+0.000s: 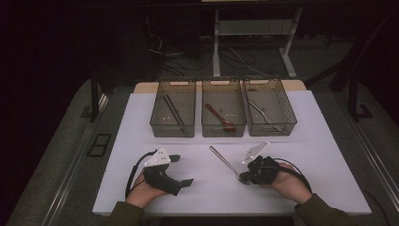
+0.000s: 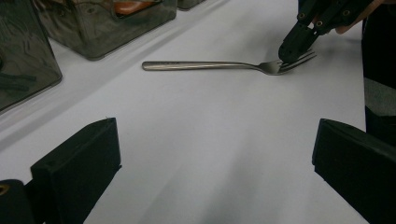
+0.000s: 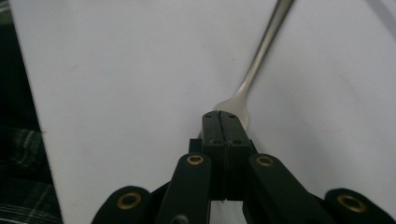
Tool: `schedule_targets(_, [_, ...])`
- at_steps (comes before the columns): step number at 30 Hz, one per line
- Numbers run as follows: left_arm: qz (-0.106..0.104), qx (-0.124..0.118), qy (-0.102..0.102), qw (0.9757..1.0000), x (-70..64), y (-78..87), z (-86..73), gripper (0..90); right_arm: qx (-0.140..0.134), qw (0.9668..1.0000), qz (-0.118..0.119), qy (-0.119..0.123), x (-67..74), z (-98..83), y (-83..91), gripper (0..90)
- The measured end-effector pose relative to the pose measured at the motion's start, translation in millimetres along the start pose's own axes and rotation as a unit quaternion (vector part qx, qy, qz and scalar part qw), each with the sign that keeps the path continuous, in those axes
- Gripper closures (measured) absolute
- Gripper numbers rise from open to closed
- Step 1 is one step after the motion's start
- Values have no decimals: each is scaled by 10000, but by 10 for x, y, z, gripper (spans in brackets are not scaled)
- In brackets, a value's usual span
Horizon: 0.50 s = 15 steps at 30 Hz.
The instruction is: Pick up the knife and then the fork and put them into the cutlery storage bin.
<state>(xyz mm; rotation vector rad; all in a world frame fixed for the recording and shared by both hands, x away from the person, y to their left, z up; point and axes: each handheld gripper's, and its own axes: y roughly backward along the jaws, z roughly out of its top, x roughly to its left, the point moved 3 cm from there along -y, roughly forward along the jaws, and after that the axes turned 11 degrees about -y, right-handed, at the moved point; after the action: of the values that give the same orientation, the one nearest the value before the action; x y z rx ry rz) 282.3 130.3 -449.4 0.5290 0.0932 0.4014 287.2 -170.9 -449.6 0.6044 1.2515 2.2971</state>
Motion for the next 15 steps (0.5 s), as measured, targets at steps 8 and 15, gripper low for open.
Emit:
schedule_targets(8, [-4, 7, -11, 10000, -1, 1, 0, 1, 15, 10000, -60, 0, -42, 3, 4, 890])
schedule_targets(15, [1, 6, -4, 10000, -2, -7, 2, 1, 34, 9998, 14, -182, -66, 108, -18, 840])
